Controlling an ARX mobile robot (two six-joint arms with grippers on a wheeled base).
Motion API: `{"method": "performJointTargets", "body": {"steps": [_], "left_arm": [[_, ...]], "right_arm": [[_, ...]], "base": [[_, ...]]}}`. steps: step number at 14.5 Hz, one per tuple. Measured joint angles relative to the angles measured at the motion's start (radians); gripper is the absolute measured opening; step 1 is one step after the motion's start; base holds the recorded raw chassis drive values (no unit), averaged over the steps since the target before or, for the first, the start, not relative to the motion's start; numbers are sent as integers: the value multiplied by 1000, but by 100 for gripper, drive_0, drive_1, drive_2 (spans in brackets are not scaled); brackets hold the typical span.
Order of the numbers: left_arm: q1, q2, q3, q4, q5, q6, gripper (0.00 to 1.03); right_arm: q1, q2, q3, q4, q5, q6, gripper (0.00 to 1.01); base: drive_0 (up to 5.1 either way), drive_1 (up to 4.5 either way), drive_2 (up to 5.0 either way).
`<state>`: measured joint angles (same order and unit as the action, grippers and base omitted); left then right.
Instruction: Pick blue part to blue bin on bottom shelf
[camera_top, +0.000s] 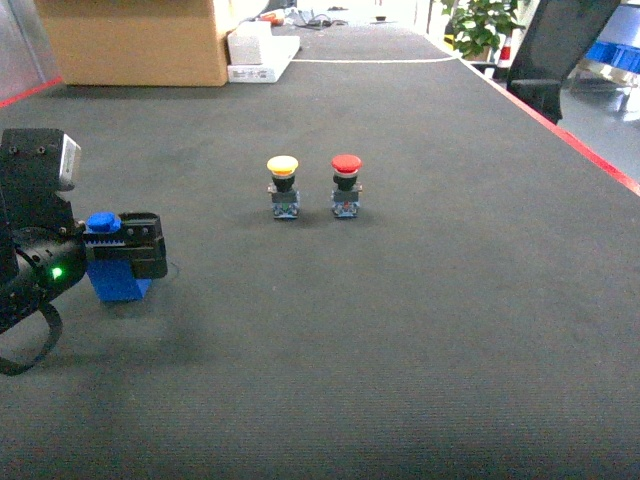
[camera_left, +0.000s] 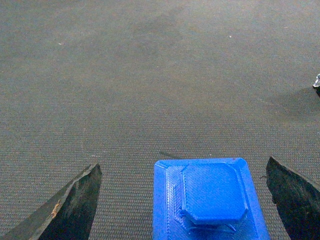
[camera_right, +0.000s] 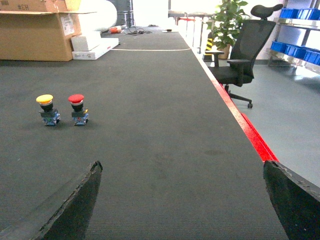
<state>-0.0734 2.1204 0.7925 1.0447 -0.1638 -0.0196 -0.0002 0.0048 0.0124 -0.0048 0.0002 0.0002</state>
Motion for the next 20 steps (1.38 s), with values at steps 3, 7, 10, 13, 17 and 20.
{"method": "performJointTargets", "body": {"steps": [3, 7, 10, 13, 17, 20], "left_arm": [[11, 0, 12, -31, 0, -9, 66], [9, 0, 12, -29, 8, -18, 45], [-31, -72, -82, 37, -22, 7, 44], [-80, -237, -246, 101, -76, 16, 44], [-95, -655, -482, -44, -107, 21, 44], [-131, -1199, -557, -427, -167, 15, 44]], "right_arm": [[0, 0, 0, 0, 0, 0, 98], [0, 0, 0, 0, 0, 0, 98], [0, 0, 0, 0, 0, 0, 98], [0, 0, 0, 0, 0, 0, 98], [0, 0, 0, 0, 0, 0, 98], [0, 0, 0, 0, 0, 0, 98]], "base": [[0, 0, 0], [0, 0, 0], [0, 0, 0], [0, 0, 0], [0, 0, 0], [0, 0, 0]]}}
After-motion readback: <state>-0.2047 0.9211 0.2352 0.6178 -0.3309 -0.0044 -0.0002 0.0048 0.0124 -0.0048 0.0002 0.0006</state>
